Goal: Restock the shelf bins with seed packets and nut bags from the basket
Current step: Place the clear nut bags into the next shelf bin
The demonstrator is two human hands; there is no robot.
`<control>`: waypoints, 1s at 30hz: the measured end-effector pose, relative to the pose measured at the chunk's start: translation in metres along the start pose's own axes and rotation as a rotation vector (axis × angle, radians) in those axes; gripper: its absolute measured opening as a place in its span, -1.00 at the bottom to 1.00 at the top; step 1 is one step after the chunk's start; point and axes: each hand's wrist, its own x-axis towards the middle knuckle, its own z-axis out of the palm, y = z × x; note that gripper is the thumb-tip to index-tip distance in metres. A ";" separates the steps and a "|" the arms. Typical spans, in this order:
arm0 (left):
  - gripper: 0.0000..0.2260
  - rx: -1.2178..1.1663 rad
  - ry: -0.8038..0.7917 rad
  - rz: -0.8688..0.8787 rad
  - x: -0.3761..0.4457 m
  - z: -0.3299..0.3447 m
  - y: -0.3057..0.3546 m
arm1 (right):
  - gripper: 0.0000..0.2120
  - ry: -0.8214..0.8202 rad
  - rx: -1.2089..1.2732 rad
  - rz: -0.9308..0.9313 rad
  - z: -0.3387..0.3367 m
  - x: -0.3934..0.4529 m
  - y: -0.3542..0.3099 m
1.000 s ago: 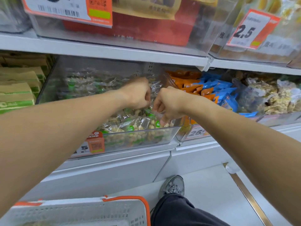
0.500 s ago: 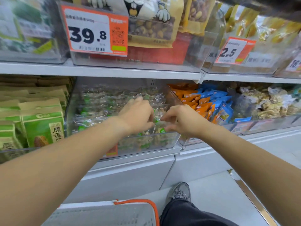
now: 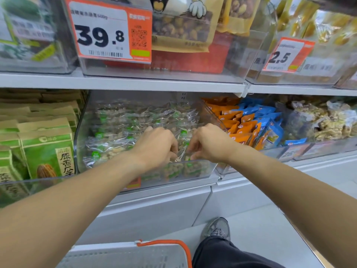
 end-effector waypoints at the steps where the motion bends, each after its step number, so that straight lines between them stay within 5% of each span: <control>1: -0.92 -0.002 0.018 0.006 -0.001 0.000 0.000 | -0.81 -0.004 0.013 -0.009 -0.002 -0.002 0.001; 17: -0.81 -0.084 0.092 0.015 -0.018 -0.009 -0.002 | -0.80 -0.112 -0.116 0.113 -0.027 -0.020 0.002; 22: -0.89 -0.179 0.437 0.104 -0.050 -0.020 0.002 | -0.92 0.533 0.022 0.212 0.001 -0.065 -0.014; 24: -0.92 -0.276 0.545 0.124 -0.076 -0.022 0.005 | -0.90 0.619 0.160 0.230 0.020 -0.085 -0.034; 30: -0.90 -0.494 0.462 -0.097 -0.181 0.041 -0.015 | -0.93 0.329 0.435 0.206 0.099 -0.090 -0.123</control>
